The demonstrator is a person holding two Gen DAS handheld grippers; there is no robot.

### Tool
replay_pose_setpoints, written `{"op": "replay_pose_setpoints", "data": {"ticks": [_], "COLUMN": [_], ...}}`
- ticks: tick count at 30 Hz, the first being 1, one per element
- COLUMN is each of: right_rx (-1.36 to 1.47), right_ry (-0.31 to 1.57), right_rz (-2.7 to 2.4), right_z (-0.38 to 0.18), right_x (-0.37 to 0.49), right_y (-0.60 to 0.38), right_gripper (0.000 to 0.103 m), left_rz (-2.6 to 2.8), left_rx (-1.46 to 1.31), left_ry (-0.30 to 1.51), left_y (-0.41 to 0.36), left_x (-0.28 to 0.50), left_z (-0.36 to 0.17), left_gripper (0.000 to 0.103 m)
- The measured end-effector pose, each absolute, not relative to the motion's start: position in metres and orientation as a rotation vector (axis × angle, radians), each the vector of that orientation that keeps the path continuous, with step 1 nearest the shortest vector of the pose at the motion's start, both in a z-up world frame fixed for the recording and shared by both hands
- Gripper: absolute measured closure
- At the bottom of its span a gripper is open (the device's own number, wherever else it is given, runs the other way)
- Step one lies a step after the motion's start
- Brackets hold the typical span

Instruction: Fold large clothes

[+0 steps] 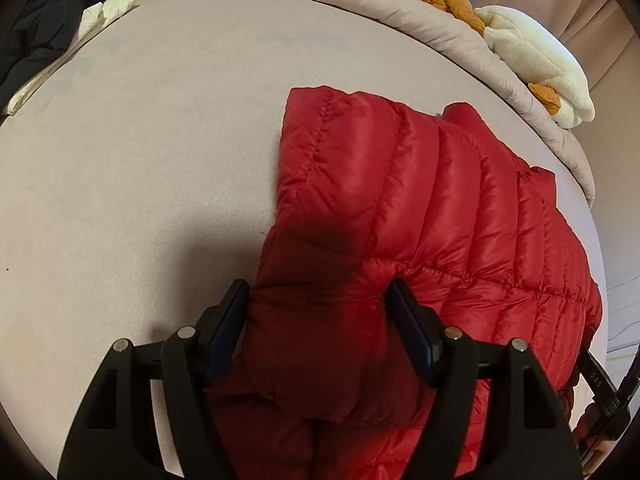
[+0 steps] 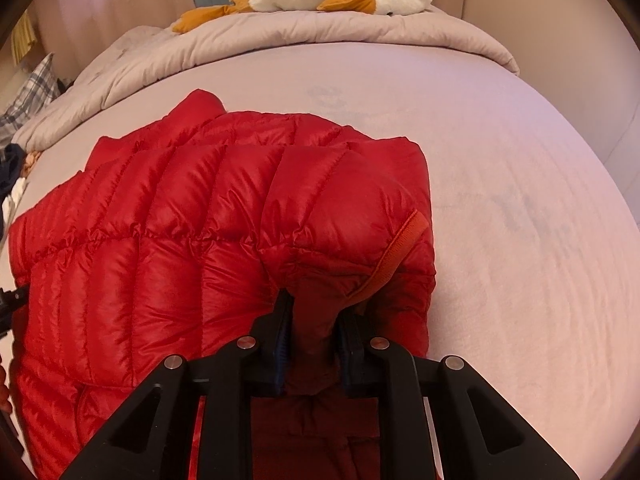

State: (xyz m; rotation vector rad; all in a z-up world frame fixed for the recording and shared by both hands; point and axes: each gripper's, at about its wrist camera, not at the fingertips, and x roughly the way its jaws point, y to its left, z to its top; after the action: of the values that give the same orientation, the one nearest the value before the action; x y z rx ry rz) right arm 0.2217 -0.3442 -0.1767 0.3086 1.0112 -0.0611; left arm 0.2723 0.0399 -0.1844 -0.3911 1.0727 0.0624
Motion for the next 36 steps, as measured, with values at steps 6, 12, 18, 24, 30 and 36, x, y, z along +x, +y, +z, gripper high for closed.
{"op": "replay_pose_setpoints", "data": {"ticks": [6, 12, 18, 24, 30, 36], "right_rx": [0.289, 0.253, 0.247, 0.275, 0.316, 0.314], "right_ry": [1.011, 0.947, 0.799, 0.634, 0.507, 0.417], "right_rz": [-0.093, -0.123, -0.104, -0.066, -0.004, 0.042], "right_z": [-0.171, -0.140, -0.084, -0.034, -0.004, 0.005], "right_x": [0.220, 0.198, 0.150, 0.091, 0.042, 0.001], "right_y": [-0.340, -0.341, -0.347, -0.354, -0.350, -0.341], "right_gripper": [0.085, 0.039, 0.007, 0.003, 0.001, 0.001], "left_rz": [0.074, 0.026, -0.018, -0.051, -0.121, -0.089], "left_rx": [-0.447, -0.394, -0.396, -0.343, -0.360, -0.316], "left_ry": [1.074, 0.997, 0.861, 0.765, 0.714, 0.666], "left_y": [0.045, 0.041, 0.041, 0.032, 0.031, 0.026], "left_x": [0.259, 0.224, 0.168, 0.107, 0.054, 0.009], "left_z": [-0.177, -0.134, -0.074, -0.033, -0.016, -0.015], "left_gripper": [0.030, 0.027, 0.004, 0.000, 0.000, 0.000]}}
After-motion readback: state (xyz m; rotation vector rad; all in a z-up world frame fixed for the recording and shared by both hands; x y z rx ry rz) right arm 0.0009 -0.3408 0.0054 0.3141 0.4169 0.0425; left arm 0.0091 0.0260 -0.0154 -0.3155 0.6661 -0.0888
